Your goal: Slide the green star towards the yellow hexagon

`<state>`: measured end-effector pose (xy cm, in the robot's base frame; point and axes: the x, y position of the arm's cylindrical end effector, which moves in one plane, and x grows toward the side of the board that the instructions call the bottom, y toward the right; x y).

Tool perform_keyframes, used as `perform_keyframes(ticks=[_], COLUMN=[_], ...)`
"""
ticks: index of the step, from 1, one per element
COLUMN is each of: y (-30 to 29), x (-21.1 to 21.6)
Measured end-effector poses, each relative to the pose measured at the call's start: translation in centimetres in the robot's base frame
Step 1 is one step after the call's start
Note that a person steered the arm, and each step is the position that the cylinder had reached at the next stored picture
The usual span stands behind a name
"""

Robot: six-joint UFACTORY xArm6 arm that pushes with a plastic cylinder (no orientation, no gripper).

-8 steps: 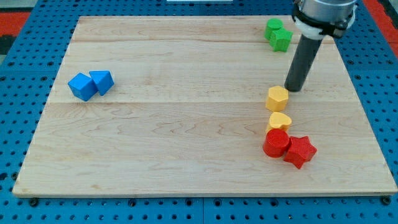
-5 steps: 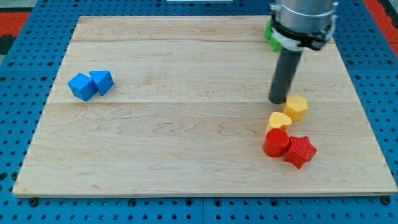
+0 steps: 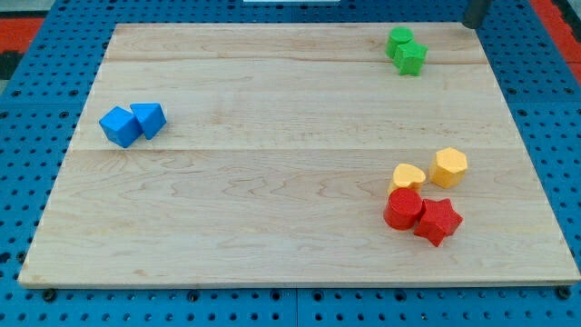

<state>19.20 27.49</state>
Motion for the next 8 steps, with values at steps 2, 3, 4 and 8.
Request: perform_keyframes(ticks=[2,3,4,8], y=[-9.7,-11.5,-12.4,-15.7], x=[4.2,4.9,8.5,14.0])
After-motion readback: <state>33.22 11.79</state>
